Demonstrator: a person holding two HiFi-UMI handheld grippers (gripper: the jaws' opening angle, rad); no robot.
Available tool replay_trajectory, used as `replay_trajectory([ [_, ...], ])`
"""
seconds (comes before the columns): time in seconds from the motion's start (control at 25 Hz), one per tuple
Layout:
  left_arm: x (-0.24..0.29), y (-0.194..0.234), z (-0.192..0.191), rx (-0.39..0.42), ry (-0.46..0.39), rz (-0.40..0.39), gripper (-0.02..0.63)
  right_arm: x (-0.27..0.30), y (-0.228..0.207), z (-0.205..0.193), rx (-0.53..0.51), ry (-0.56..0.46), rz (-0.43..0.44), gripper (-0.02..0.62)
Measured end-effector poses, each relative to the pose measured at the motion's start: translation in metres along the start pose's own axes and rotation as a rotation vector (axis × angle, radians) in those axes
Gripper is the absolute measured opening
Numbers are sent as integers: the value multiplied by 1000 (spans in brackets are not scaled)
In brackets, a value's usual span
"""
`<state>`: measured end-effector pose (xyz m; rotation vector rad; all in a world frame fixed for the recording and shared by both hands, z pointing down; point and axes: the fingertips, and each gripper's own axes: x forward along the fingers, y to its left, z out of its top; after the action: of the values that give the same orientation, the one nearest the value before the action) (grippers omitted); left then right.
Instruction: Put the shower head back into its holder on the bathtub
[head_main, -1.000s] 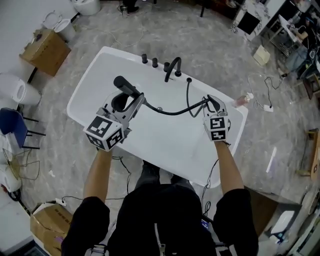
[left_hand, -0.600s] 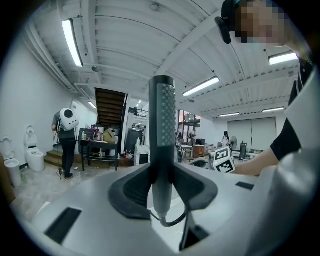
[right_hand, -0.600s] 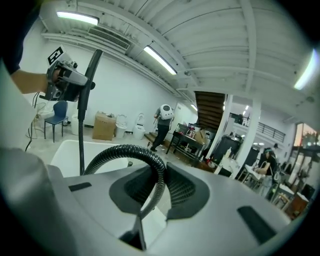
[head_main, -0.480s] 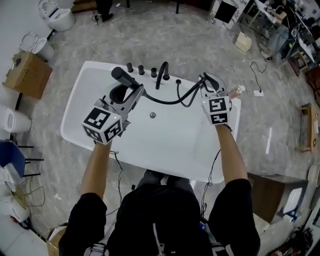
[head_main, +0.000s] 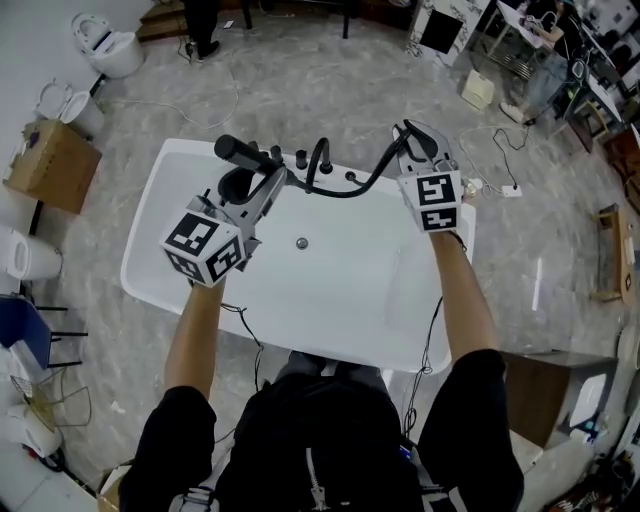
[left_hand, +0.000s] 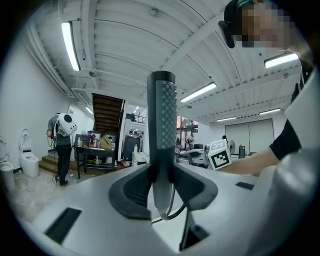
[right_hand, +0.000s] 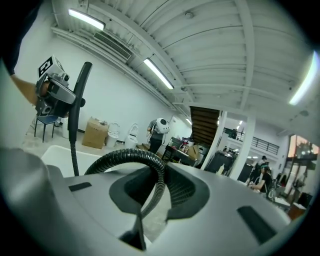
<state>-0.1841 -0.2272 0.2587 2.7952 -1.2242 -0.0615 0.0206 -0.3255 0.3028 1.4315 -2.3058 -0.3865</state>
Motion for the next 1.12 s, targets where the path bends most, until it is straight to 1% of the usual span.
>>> replay_trajectory([
  [0.28, 6, 1, -12, -1, 23, 0, 150, 10, 2, -24, 45, 29, 5, 71],
  [0.8, 12, 4, -60, -27, 88, 5, 150, 20, 27, -83, 95, 109, 34, 71],
  [0.96, 12, 8, -68, -40, 93, 8, 150, 24, 28, -88, 96, 118, 34, 71],
  [1.12, 12, 9, -70, -36, 88, 6, 150, 29, 27, -83, 83, 110, 31, 71],
])
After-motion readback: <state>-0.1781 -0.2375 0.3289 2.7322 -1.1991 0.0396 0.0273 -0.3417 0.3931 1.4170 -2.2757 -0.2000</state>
